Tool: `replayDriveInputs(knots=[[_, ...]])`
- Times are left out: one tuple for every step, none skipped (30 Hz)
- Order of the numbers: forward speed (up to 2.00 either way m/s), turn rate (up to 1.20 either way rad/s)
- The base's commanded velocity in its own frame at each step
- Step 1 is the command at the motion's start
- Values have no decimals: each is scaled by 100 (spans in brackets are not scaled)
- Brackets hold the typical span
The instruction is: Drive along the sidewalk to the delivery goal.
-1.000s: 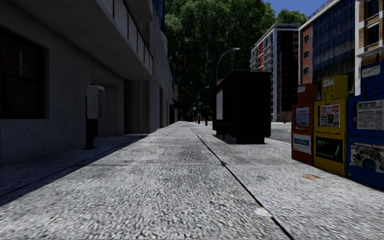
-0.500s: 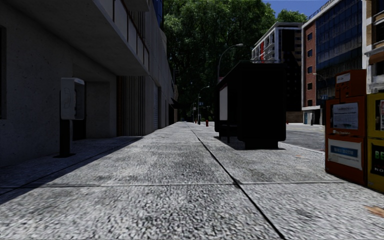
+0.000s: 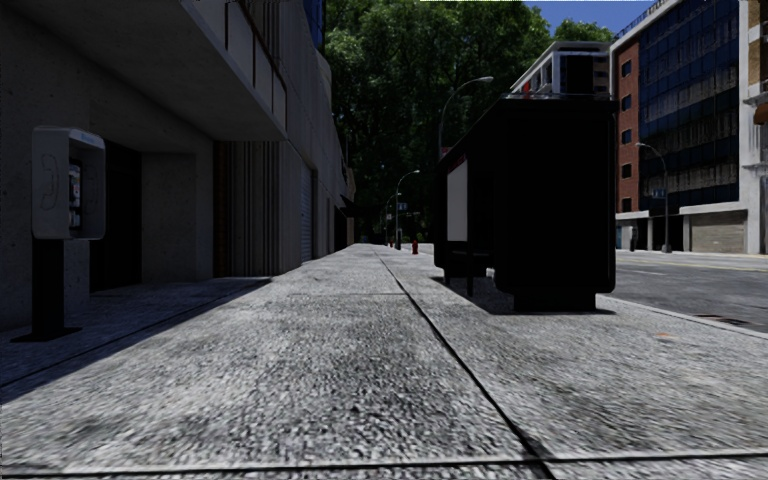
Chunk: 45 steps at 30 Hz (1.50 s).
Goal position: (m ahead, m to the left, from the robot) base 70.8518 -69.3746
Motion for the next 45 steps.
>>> replayDriveInputs(knots=[[200,0],[200,0],[200,0],[200,0],[200,0],[200,0],[200,0],[200,0],[200,0],[200,0],[200,0],[200,0],[200,0],[200,0],[200,0],[200,0],[200,0],[200,0],[200,0],[200,0],[200,0],[200,0],[200,0],[200,0],[200,0],[200,0],[200,0],[200,0],[200,0],[200,0],[200,0],[200,0],[200,0],[200,0],[200,0],[200,0],[200,0],[200,0],[200,0],[200,0],[200,0],[200,0],[200,0],[200,0],[200,12]])
